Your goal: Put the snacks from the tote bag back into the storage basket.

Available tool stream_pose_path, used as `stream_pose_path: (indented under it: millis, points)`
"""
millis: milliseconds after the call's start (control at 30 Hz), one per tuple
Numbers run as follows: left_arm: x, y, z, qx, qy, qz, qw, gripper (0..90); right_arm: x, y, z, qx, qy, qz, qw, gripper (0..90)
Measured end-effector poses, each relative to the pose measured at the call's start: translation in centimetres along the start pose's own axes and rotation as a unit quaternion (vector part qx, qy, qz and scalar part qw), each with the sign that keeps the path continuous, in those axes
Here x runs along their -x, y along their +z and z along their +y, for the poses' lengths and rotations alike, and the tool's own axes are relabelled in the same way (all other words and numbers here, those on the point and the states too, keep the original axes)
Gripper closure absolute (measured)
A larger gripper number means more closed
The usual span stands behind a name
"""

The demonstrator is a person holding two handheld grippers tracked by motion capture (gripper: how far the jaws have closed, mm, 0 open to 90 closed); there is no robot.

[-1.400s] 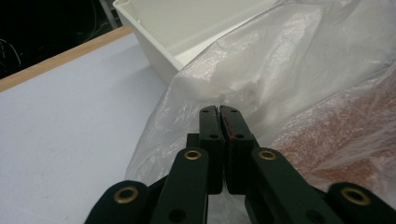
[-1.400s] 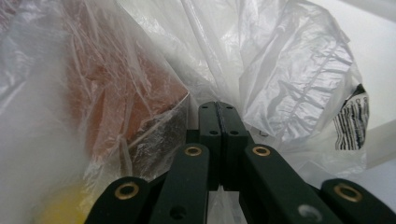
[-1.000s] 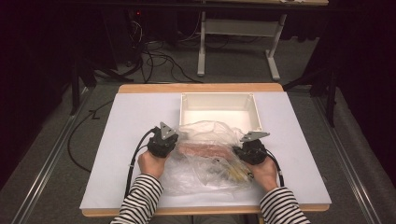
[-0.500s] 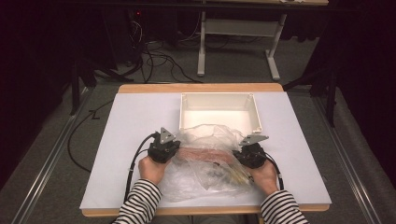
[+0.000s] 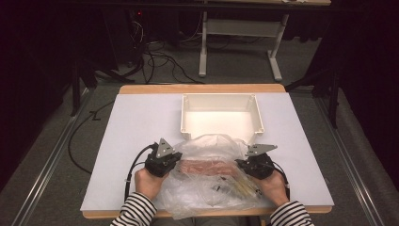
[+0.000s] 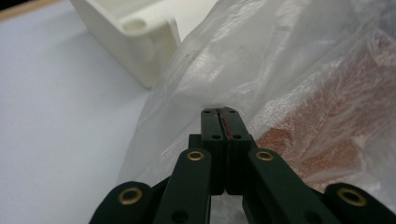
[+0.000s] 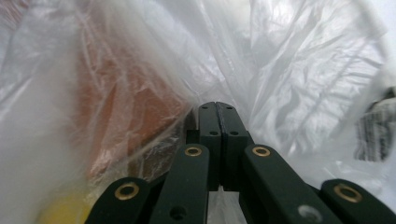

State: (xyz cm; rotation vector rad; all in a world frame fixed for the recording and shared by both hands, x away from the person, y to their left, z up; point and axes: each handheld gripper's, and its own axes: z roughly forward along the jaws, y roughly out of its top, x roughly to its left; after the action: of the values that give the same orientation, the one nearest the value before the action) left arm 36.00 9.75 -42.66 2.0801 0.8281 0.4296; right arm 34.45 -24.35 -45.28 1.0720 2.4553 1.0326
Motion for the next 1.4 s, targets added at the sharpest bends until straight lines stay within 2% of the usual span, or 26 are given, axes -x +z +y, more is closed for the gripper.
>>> stream_pose_path:
  millis: [133, 200, 333, 400, 567, 633, 767, 800, 833, 867, 1000, 1067, 1133, 1200, 1333, 1400]
  points:
    - [-0.1, -0.4, 1.2, 0.019, 0.002, 0.006, 0.9998, 90.0, 0.5, -0.8, 0.9, 0.019, 0.007, -0.007, 0.9998, 90.0]
    - [-0.4, -0.1, 1.6, 0.019, 0.002, 0.009, 0.9998, 90.0, 0.8, -0.9, 1.2, 0.023, 0.009, -0.011, 0.9996, 90.0]
    - [-1.3, 1.6, 1.7, -0.001, -0.013, 0.017, 0.9998, 90.0, 1.9, 0.0, 1.4, 0.015, 0.029, -0.016, 0.9993, 90.0]
    - [-1.7, 2.3, 1.5, -0.010, -0.022, 0.018, 0.9995, 90.0, 2.4, 1.0, 0.9, -0.005, 0.039, -0.020, 0.9990, 90.0]
    - [-2.2, 3.6, 0.8, -0.029, -0.038, 0.017, 0.9987, 90.0, 2.6, 1.9, 0.2, -0.023, 0.044, -0.019, 0.9986, 90.0]
    - [-2.1, 4.0, 0.6, -0.035, -0.037, 0.019, 0.9985, 89.9, 2.6, 1.7, 0.2, -0.020, 0.044, -0.021, 0.9986, 88.7]
    - [-1.9, 4.4, 0.6, -0.040, -0.037, 0.023, 0.9982, 89.9, 2.1, 0.1, 0.5, 0.020, 0.042, -0.031, 0.9984, 76.6]
    - [-1.8, 4.4, 0.6, -0.042, -0.035, 0.025, 0.9982, 90.0, 1.8, -0.6, 0.6, 0.030, 0.043, -0.029, 0.9982, 74.0]
    - [-1.7, 4.5, 0.6, -0.043, -0.033, 0.026, 0.9982, 90.0, 1.4, -1.9, 0.9, 0.051, 0.033, -0.035, 0.9975, 69.9]
    - [-1.6, 4.6, 0.5, -0.046, -0.033, 0.027, 0.9980, 90.0, 1.4, -1.9, 0.9, 0.051, 0.033, -0.035, 0.9975, 69.9]
    - [-1.5, 4.8, 0.4, -0.050, -0.032, 0.027, 0.9979, 89.9, 0.6, -3.9, 1.2, 0.082, 0.027, -0.026, 0.9959, 62.9]
    - [-1.4, 4.8, 0.4, -0.050, -0.031, 0.027, 0.9979, 89.9, 0.0, -4.9, 1.4, 0.098, 0.021, -0.012, 0.9949, 59.7]
    - [-1.4, 4.8, 0.4, -0.050, -0.031, 0.027, 0.9979, 89.8, -1.1, -5.5, 1.7, 0.103, 0.008, 0.008, 0.9947, 56.1]
    - [-1.3, 4.7, 0.3, -0.047, -0.030, 0.029, 0.9980, 89.8, -1.5, -5.5, 1.7, 0.100, 0.001, 0.013, 0.9949, 55.1]
    - [-1.3, 4.6, 0.2, -0.043, -0.031, 0.026, 0.9982, 89.4, -2.3, -4.2, 1.7, 0.075, -0.008, 0.027, 0.9968, 53.6]
    - [-1.3, 4.4, 0.2, -0.040, -0.031, 0.024, 0.9984, 88.8, -2.3, -3.3, 1.6, 0.061, -0.011, 0.029, 0.9977, 56.5]
